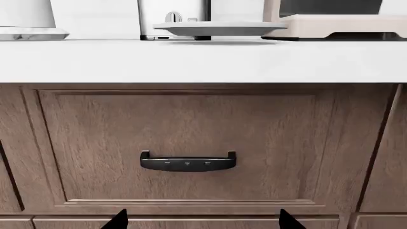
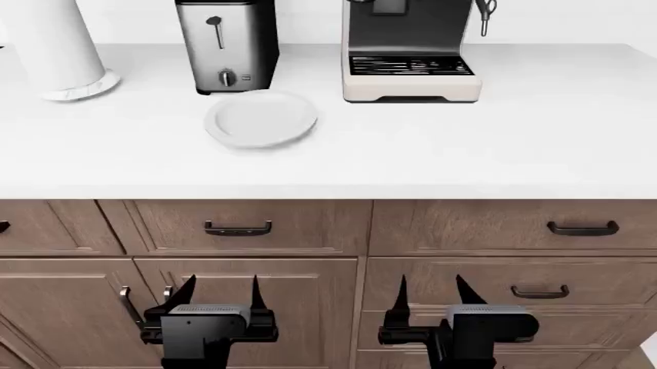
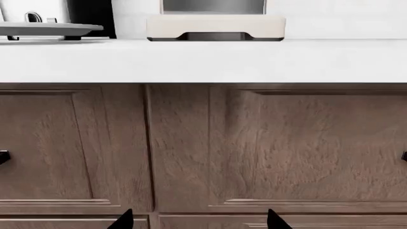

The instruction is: Place the toasted item on a plate.

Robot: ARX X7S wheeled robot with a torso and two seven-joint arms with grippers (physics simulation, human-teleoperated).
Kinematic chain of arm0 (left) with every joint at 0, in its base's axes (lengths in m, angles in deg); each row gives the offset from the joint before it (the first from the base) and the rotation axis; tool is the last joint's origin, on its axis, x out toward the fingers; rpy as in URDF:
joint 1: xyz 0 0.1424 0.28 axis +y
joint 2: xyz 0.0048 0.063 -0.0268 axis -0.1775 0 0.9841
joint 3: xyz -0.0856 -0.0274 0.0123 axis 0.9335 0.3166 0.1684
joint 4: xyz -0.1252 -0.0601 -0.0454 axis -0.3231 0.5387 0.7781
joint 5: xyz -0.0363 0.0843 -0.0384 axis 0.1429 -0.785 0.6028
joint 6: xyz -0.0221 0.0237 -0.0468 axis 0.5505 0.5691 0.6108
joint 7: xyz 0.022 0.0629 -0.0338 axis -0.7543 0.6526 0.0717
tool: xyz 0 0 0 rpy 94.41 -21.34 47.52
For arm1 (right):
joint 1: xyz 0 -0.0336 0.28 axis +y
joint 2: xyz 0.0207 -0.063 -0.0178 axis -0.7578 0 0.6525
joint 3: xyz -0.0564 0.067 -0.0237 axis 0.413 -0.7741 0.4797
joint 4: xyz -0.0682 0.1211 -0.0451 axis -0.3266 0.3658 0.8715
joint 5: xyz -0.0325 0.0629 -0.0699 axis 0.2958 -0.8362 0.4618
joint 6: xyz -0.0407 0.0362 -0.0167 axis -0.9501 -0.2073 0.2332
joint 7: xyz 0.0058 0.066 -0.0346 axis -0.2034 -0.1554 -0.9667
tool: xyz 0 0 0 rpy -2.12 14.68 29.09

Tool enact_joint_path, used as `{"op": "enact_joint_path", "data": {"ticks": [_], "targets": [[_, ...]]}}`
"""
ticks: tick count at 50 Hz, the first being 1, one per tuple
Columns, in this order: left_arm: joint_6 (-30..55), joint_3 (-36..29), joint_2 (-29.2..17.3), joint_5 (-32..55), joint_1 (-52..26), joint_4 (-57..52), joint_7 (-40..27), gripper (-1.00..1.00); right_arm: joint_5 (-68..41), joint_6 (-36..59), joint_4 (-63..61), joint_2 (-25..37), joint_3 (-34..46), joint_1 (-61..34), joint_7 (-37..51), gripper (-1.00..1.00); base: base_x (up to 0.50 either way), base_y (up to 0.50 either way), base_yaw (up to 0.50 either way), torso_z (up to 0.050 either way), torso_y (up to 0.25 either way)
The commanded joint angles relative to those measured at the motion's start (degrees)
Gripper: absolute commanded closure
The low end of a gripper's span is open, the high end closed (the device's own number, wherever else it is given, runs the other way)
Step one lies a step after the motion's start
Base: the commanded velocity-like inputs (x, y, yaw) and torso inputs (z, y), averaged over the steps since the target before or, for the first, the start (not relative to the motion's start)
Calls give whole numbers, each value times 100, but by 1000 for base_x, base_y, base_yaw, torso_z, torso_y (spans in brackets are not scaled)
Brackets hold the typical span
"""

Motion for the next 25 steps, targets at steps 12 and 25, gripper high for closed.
{"op": "enact_joint_path", "data": {"ticks": [12,25], "targets": [[634,-102,-566,162,485,-2357,-207,-100,-167,912,-1742,391,354,290,219,-100,0,0,0,0,0],[2636,223,-1344,566,431,-5263,132,-100,-976,3126,-4410,780,167,-41,0,-100,0,0,0,0,0]]}}
